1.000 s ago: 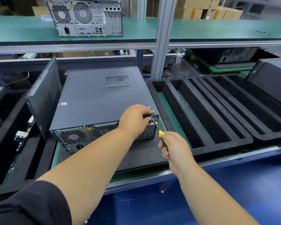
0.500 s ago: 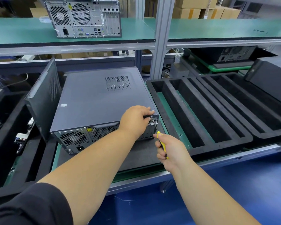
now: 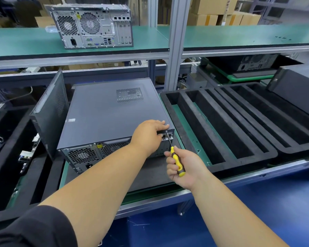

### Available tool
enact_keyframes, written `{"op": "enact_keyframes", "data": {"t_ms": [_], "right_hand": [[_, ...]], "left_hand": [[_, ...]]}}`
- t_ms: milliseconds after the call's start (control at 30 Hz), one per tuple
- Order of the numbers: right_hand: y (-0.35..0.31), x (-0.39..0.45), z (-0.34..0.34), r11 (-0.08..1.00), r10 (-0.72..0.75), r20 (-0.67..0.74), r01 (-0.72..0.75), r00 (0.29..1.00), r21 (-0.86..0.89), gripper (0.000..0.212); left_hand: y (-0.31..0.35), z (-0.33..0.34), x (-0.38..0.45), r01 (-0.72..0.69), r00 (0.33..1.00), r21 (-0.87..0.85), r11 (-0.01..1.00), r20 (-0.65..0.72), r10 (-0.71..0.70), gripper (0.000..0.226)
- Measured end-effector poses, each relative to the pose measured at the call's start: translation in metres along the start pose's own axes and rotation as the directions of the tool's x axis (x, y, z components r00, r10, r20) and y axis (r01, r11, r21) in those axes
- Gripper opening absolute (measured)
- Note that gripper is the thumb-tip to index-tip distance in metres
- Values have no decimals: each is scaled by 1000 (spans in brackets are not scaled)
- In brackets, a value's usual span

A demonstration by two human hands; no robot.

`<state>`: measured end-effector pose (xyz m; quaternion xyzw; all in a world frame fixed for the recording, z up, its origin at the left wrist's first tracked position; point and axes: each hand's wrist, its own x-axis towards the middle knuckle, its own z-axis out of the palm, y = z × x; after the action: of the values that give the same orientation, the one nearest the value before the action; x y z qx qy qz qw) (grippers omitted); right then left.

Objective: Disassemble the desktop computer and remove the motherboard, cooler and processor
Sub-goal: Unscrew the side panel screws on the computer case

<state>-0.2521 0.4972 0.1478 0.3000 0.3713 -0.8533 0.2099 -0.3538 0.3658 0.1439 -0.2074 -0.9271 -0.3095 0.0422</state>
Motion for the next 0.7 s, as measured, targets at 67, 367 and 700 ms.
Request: {"op": "enact_keyframes", "data": {"t_ms": [67, 367, 700], "right_hand": [[2, 0, 0, 999, 20, 35, -21, 999, 32, 31], [10, 6, 2, 68, -652, -18, 35, 758, -997, 32], [-8, -8, -4, 954, -123, -145, 77, 982, -289, 37]], "left_hand": [[-1, 0, 0, -11, 1000, 4, 1000, 12, 11, 44], [-7, 2, 2, -32, 999, 20, 999, 39, 31, 52], [-9, 0, 2, -46, 999, -9, 999, 18, 46, 51]]}}
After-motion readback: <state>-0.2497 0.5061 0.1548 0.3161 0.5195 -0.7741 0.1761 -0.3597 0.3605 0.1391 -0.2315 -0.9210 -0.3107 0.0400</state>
